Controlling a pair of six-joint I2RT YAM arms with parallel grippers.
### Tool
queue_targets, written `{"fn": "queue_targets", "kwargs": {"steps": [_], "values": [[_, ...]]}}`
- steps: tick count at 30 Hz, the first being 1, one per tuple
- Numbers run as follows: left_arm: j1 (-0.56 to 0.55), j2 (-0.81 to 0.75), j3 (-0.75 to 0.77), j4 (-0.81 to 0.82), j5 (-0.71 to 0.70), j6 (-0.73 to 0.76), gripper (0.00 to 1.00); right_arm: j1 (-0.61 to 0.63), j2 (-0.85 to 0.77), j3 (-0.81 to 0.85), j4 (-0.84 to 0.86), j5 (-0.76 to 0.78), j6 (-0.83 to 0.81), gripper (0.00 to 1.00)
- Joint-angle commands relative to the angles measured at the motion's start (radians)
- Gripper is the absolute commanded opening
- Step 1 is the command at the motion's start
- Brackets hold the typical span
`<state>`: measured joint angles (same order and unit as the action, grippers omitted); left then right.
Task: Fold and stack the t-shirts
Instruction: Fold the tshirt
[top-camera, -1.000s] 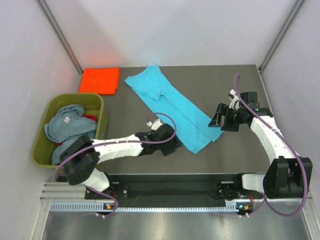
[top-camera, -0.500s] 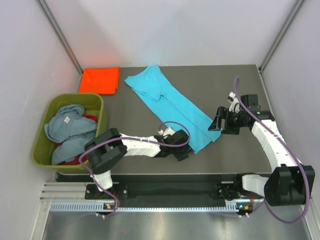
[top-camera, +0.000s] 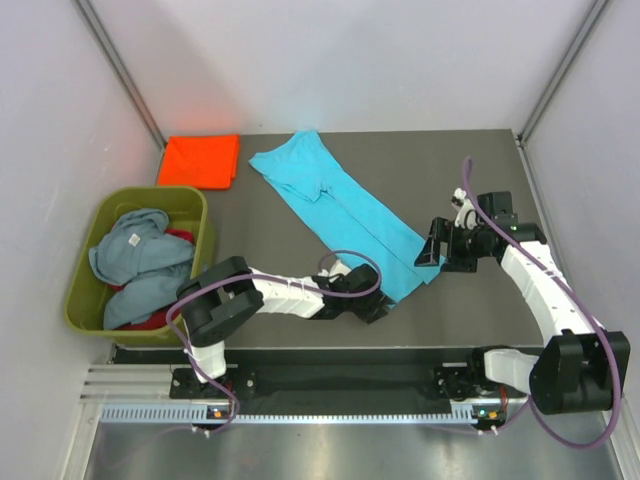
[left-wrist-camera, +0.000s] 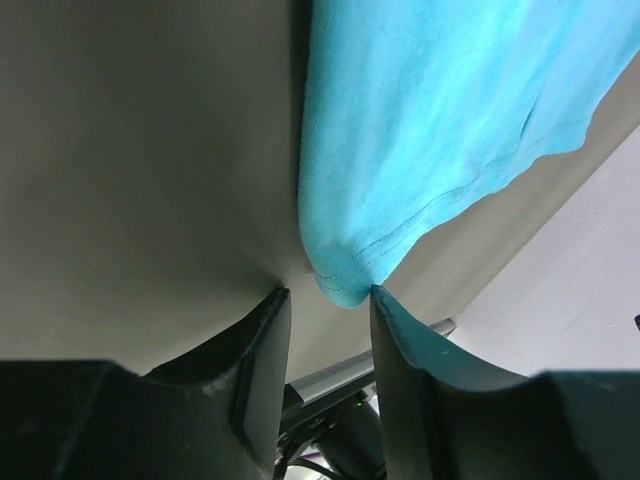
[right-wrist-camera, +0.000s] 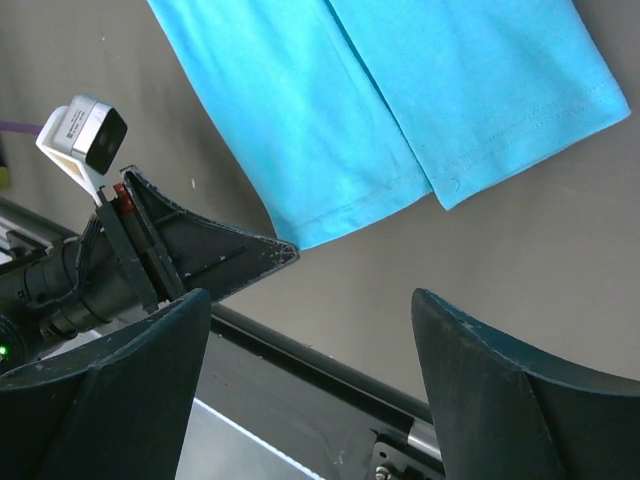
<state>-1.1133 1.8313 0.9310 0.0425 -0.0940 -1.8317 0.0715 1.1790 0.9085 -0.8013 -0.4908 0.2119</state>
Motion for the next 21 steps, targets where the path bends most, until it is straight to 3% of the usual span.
{"fn": "queue_targets", "kwargs": {"steps": [1, 3, 4, 7, 10, 16, 21], "values": [[0.009, 0.02, -0.04, 0.007, -0.033, -0.044, 0.42, 0.016, -0.024, 0.004, 0.01, 0.012, -0.022, 0.82], [0.013, 0.034, -0.047, 0.025, -0.029, -0.044, 0.38, 0.017, -0.022, 0.003, 0.008, 0.015, -0.023, 0.82], [0.017, 0.037, -0.05, 0.036, -0.023, -0.04, 0.36, 0.019, -0.022, 0.003, 0.007, 0.017, -0.026, 0.99], [0.029, 0.042, -0.055, 0.04, -0.016, -0.017, 0.23, 0.021, -0.021, 0.004, 0.004, 0.026, -0.028, 1.0], [0.049, 0.026, -0.061, 0.013, -0.018, 0.047, 0.0, 0.022, -0.018, 0.003, 0.005, 0.032, -0.034, 1.0], [0.063, -0.056, -0.009, -0.26, -0.041, 0.256, 0.0, 0.028, -0.009, -0.028, 0.034, 0.008, -0.023, 1.0], [0.063, -0.147, -0.05, -0.368, -0.027, 0.37, 0.0, 0.039, 0.034, -0.056, 0.08, -0.008, -0.016, 1.0]]}}
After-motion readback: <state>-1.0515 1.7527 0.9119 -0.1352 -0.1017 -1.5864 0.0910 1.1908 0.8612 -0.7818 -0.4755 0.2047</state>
